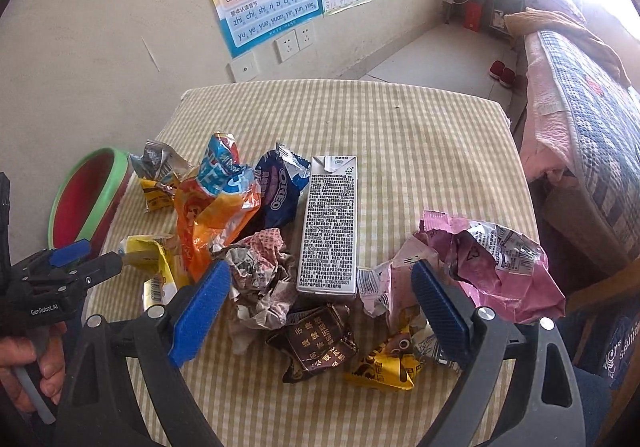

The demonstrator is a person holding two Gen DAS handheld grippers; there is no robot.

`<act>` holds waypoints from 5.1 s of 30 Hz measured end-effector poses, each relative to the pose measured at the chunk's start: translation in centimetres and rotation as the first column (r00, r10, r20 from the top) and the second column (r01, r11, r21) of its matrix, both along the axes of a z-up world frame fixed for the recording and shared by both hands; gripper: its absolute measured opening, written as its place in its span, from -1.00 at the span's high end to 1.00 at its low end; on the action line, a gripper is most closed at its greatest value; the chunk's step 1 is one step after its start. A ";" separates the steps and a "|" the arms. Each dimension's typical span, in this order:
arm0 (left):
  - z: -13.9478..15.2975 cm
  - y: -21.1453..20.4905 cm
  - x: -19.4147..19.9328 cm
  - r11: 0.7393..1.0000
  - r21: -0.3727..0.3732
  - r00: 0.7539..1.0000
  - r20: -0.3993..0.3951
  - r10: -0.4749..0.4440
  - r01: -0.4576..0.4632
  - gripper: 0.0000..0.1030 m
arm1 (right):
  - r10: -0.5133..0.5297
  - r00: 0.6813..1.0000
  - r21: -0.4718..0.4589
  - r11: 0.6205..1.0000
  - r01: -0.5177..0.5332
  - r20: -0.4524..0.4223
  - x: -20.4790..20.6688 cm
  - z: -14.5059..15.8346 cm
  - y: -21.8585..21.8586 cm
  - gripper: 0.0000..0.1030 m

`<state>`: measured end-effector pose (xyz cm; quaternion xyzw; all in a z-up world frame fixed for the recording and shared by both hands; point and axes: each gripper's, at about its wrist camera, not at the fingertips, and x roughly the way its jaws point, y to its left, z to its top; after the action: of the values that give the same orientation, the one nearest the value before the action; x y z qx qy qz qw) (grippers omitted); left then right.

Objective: Collect trash
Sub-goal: 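Move both tools back over the table toward the remaining trash, then grasp the white milk carton with the right tool while the left tool grasps the yellow carton, then carry the milk carton and yellow carton over the red bin, then open both tools to drop the cartons into the red bin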

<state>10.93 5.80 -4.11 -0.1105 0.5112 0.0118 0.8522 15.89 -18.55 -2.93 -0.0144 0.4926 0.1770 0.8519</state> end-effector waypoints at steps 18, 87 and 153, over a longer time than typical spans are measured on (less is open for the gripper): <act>-4.7 0.3 2.9 0.983 -0.082 0.984 -0.061 -0.169 0.164 -0.28 | -0.017 0.994 -0.041 0.999 0.012 -0.112 6.0 -4.5 1.6 -0.30; 7.0 14.2 -8.4 0.966 -0.069 0.947 0.193 0.257 -0.248 0.61 | 0.288 0.951 0.068 0.953 -0.296 0.110 -2.4 6.4 16.3 0.29; 5.7 20.6 -11.1 0.895 -0.070 0.873 0.200 0.444 -0.440 -0.89 | 0.380 0.922 0.017 0.924 -0.382 0.073 -3.6 4.4 25.4 -0.84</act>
<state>-0.16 26.39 1.61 -0.2342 0.3792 0.1888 0.8751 12.29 6.83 1.49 -0.1028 0.4482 0.3460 0.8178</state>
